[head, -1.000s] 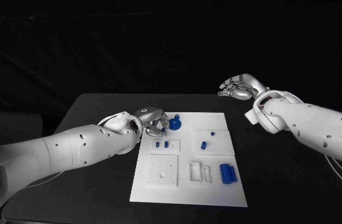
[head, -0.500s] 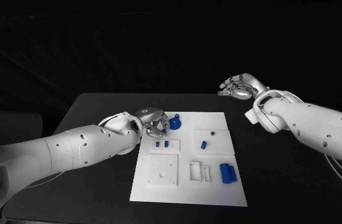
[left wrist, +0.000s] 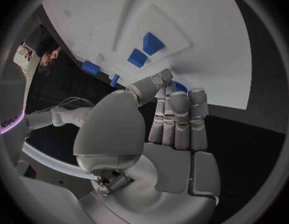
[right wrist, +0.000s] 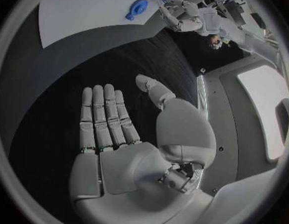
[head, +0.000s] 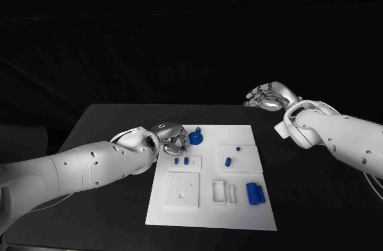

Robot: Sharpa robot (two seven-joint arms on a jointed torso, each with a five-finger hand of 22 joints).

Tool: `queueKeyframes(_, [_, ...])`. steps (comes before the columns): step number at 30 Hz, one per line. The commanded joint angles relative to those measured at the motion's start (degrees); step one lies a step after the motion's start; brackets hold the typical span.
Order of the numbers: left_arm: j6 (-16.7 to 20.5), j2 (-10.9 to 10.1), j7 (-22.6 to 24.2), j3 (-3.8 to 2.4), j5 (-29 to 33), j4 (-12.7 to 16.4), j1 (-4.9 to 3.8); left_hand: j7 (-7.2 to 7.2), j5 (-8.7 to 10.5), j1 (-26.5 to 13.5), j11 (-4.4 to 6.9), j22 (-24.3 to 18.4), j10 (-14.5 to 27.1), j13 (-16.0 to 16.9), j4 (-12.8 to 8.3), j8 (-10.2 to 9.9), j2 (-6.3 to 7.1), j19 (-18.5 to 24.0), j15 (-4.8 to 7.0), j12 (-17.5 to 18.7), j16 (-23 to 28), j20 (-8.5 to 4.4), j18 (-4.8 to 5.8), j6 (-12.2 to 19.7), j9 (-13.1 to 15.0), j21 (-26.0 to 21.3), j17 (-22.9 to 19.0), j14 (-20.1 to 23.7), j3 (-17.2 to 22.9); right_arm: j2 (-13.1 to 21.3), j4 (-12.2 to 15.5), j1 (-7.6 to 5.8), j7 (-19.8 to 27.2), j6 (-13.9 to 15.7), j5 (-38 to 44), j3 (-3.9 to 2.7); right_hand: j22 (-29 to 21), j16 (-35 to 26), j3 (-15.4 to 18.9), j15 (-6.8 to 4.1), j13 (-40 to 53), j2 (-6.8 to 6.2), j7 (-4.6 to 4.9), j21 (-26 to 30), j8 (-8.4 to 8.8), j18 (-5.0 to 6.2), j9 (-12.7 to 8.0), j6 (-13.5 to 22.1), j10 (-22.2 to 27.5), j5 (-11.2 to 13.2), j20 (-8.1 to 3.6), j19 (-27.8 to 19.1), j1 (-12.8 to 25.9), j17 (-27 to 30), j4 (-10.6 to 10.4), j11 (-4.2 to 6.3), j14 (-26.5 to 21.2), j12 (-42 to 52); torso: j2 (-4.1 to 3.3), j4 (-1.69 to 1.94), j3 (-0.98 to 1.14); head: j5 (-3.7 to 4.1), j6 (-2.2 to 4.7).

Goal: Assemble the parts on the task board

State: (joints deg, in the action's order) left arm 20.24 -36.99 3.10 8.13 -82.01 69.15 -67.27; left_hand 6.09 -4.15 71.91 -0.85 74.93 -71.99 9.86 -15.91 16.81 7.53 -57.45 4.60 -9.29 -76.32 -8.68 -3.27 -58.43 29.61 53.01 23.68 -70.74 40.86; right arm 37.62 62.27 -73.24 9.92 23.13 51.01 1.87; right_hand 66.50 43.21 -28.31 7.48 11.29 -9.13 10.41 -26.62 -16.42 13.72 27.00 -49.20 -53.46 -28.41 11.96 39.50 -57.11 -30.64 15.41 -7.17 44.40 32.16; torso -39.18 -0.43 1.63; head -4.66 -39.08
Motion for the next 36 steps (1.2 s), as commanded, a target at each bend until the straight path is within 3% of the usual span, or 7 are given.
queueKeyframes(1, [-0.8,0.1,0.4,0.02,0.3,0.0,0.11,0.19,-0.09,-0.1,-0.82,0.6,-4.3,2.2,0.3,0.2,-0.6,0.1,0.18,-0.1,0.1,-1.5,-2.01,-0.1,0.0,0.1,0.1,-0.3,0.0,-0.1,0.0,0.02,0.6,-0.7,0.1,-0.02,0.1,0.4,0.2,0.03,-0.1,0.41,0.17,0.3,-0.15,0.89,-0.1,0.3,0.0,-0.3,0.45,0.1,-0.1,0.1,-0.1,-0.07,-0.5,0.2,-0.01,0.01,0.03,0.07,-0.07])
queueKeyframes(28, [-0.9,0.2,0.4,0.07,0.3,0.3,0.41,0.12,-0.09,-0.1,-0.75,0.6,-4.6,2.4,0.2,0.3,-0.68,0.1,0.25,-0.1,0.0,-1.55,-1.99,-0.3,0.0,0.1,0.2,-0.4,-0.1,-0.1,-0.1,0.15,0.6,-0.7,0.1,-0.02,0.1,0.5,0.2,0.03,-0.2,0.45,0.16,0.3,-0.17,0.92,-0.1,0.2,0.0,-0.3,0.48,0.1,-0.1,0.2,-0.1,-0.07,-0.5,0.3,-0.01,0.01,0.01,0.03,-0.25])
queueKeyframes(36, [-0.7,0.5,-0.4,0.3,-3.2,-0.5,0.46,0.11,-0.1,-0.1,-0.75,0.7,-4.6,2.4,0.1,0.3,-0.54,0.1,0.25,0.0,0.1,-1.58,-1.99,-0.3,0.0,0.2,0.2,-0.4,-0.1,-0.1,0.0,0.16,0.6,-0.8,0.1,-0.02,0.2,0.5,0.2,0.03,-0.2,0.45,0.16,0.4,-0.17,0.93,-0.1,0.2,0.0,-0.3,0.48,0.1,-0.1,0.3,-0.1,-0.07,-0.5,0.3,0.02,0.05,0.04,0.06,-0.3])
